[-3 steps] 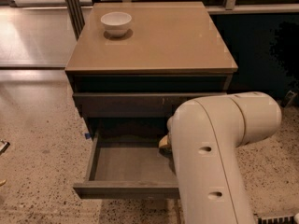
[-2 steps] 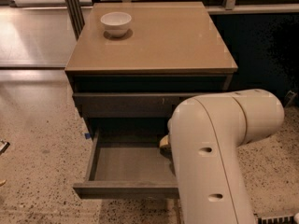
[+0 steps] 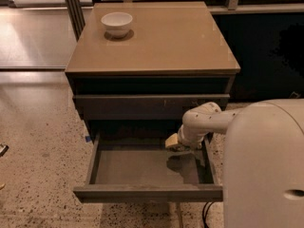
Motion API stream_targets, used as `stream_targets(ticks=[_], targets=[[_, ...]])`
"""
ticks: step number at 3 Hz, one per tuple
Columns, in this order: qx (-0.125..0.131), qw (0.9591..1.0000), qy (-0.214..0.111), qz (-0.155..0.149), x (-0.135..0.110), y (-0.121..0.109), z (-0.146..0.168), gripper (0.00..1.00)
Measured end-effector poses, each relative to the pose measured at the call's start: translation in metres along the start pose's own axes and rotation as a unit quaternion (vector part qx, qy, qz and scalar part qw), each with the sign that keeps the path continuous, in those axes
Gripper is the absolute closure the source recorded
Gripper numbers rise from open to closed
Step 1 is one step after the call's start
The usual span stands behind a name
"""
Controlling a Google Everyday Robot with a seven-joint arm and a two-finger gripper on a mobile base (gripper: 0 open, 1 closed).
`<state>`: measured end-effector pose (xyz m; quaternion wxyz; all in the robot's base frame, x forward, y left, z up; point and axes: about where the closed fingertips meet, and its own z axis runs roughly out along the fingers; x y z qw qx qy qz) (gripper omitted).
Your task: Pick 7up can from middle drawer and place on counter
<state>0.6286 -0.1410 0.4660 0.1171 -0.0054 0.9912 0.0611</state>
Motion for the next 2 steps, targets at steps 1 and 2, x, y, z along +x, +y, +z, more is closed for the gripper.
stream_targets(ticks=[1, 2], targets=[[-0.033, 0.9989, 0.020, -0.028, 0.009, 0.004, -0.060, 1.00], [-0.041, 0.9939, 0.041, -0.094, 0.012, 0.006, -0.113, 1.00]])
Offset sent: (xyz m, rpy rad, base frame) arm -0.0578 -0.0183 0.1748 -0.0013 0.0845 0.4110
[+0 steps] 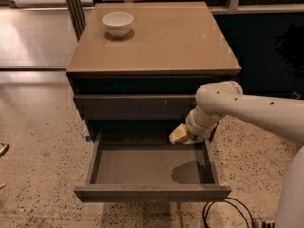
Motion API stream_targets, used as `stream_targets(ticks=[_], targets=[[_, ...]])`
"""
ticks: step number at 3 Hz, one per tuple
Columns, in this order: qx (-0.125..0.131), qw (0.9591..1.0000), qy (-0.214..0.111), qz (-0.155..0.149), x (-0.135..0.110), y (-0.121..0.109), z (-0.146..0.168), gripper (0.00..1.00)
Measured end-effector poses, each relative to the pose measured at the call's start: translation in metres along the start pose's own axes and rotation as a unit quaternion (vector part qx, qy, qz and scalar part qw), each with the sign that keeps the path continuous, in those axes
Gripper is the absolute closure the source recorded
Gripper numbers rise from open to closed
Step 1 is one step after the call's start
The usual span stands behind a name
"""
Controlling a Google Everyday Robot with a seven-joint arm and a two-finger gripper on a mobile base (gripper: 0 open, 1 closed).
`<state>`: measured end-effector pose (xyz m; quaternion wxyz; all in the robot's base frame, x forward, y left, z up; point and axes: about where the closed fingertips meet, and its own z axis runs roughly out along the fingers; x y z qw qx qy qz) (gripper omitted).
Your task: Pick 7up can from middle drawer and place on counter
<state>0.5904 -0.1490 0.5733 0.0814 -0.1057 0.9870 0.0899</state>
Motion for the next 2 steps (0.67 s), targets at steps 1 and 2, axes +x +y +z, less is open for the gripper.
stream_targets(ticks=[1, 2], targets=[[0.012, 0.9986, 0.018, -0.049, 0.002, 0.004, -0.047, 1.00], [0.033, 0.9964, 0.025, -0.074, -0.002, 0.007, -0.088, 1.00]])
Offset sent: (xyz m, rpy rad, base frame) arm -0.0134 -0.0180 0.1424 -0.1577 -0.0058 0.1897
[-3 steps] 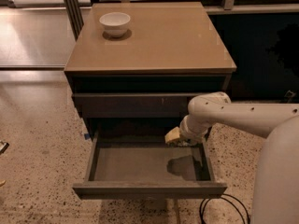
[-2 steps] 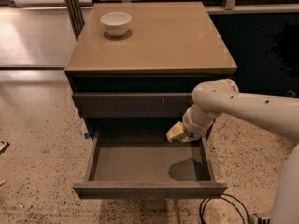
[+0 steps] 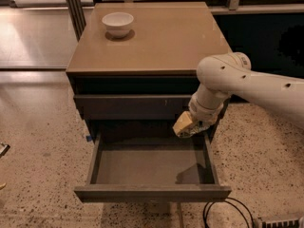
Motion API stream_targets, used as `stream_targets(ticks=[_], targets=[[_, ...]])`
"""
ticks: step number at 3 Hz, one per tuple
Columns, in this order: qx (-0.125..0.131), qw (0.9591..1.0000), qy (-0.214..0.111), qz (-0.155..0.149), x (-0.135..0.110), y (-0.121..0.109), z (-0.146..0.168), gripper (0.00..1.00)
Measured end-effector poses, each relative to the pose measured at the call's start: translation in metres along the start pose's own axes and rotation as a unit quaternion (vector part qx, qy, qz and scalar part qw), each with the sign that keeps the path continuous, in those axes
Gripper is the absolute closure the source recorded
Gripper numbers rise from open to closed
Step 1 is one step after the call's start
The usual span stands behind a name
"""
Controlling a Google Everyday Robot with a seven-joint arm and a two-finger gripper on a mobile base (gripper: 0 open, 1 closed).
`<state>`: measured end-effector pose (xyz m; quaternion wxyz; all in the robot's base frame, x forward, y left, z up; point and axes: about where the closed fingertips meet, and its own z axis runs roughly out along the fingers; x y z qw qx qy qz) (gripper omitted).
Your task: Pick 7up can from middle drawer and place on counter
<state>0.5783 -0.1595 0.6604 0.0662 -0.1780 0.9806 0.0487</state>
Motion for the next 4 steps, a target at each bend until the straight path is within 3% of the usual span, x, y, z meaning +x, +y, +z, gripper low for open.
stream_targets(ticks=[1, 2, 3, 4], targets=[[0.043, 0.9990, -0.013, -0.010, -0.013, -0.002, -0.058, 1.00], [0.092, 0.9947, -0.047, 0.001, -0.033, -0.007, -0.128, 1.00], [0.109, 0.9897, -0.093, 0.009, -0.057, -0.008, -0.181, 1.00], [0.086, 0.9871, -0.134, 0.011, -0.096, 0.001, -0.193, 1.00]])
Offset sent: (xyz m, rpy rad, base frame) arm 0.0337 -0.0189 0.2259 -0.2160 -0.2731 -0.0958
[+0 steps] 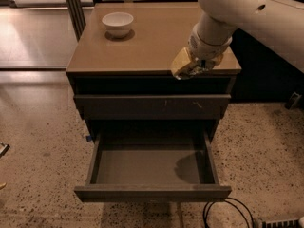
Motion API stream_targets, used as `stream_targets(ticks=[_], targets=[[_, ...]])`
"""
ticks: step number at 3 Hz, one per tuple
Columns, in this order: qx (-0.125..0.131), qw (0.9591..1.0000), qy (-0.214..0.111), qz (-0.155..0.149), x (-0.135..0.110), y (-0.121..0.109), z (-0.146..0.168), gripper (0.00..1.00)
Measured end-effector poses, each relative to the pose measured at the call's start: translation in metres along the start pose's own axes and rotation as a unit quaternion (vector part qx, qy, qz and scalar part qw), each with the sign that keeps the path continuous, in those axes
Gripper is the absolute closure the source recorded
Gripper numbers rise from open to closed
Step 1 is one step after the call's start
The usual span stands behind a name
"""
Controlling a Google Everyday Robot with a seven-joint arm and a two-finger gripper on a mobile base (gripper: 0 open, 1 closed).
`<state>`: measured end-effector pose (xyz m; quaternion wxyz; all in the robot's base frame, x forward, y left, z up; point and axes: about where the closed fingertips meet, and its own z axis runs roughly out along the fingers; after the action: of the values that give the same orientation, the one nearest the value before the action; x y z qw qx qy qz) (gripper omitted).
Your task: Pick 7up can from middle drawer and place on counter
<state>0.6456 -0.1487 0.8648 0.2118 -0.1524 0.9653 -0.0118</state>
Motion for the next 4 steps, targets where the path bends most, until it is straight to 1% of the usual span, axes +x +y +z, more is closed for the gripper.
stream_targets(ticks=[1, 2, 3, 4], targets=[[-0.044, 0.9981, -0.031, 0.028, -0.041, 0.018, 0.026, 1.00], [-0.072, 0.9938, -0.051, 0.067, -0.075, 0.036, 0.058, 1.00], [-0.071, 0.9890, -0.066, 0.112, -0.097, 0.047, 0.079, 1.00], [-0.062, 0.9835, -0.076, 0.152, -0.106, 0.051, 0.089, 0.81]])
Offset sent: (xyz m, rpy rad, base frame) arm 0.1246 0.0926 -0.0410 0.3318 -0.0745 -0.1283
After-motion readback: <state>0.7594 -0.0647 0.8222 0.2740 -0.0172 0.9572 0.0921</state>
